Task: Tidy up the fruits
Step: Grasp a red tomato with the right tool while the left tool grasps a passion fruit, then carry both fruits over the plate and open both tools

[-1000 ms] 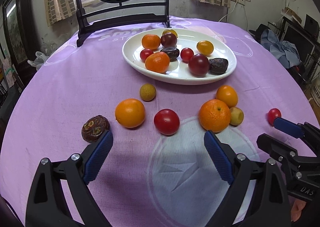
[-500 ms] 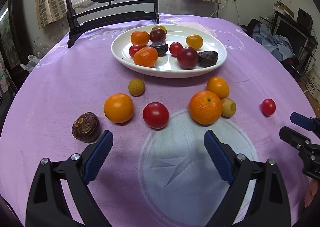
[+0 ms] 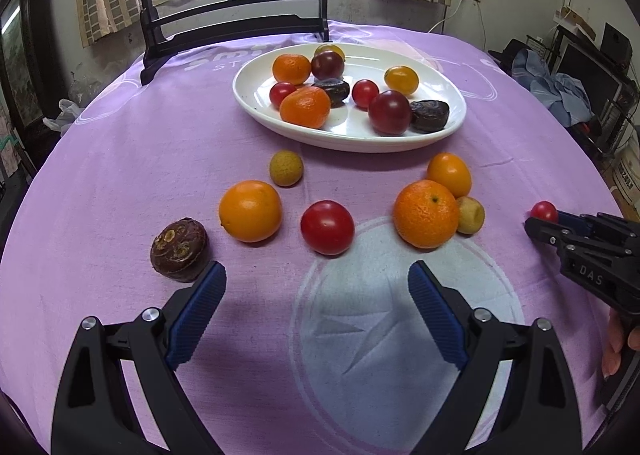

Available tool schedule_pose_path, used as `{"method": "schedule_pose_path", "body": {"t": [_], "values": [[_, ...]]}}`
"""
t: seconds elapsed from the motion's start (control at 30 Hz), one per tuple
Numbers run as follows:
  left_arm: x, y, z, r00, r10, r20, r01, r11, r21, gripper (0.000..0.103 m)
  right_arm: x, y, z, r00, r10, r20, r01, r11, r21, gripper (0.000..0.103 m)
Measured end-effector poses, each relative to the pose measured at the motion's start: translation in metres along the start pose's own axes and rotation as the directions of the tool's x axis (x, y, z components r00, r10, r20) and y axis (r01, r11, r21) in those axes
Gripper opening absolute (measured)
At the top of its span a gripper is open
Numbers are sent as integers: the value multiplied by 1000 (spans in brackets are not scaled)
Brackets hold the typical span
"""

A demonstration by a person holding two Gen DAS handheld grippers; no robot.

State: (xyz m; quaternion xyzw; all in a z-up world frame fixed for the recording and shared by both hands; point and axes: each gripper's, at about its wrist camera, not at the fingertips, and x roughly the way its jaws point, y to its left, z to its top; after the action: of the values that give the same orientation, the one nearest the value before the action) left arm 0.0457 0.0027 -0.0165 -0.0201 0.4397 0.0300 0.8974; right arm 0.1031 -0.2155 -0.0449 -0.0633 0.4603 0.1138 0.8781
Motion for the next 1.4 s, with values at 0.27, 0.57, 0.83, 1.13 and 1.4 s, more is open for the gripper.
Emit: {"method": "schedule_pose_path", "body": {"t": [0.27, 0.57, 0.83, 1.13, 1.4], "values": [[-9, 32, -1, 999, 30, -11, -30, 999, -25, 90, -28, 21, -8, 989, 134, 67, -132, 991, -32, 30], [-5, 73, -9, 991, 131, -14, -131, 991, -4, 87, -31, 43, -18, 975, 219, 43, -214, 971, -105, 30], [21, 78, 2, 993, 111, -48, -110, 994, 16, 67, -32, 44, -19, 970, 239, 42, -233, 966, -110, 30], [11, 54, 4, 999, 48, -19, -47, 997, 67, 41, -34, 42, -18, 969, 241, 58, -234, 967, -101, 30], [-26, 39, 30, 998, -22, 55, 18, 997, 79, 41, -51, 46, 3, 965, 236, 117, -223, 968, -119, 29]]}}
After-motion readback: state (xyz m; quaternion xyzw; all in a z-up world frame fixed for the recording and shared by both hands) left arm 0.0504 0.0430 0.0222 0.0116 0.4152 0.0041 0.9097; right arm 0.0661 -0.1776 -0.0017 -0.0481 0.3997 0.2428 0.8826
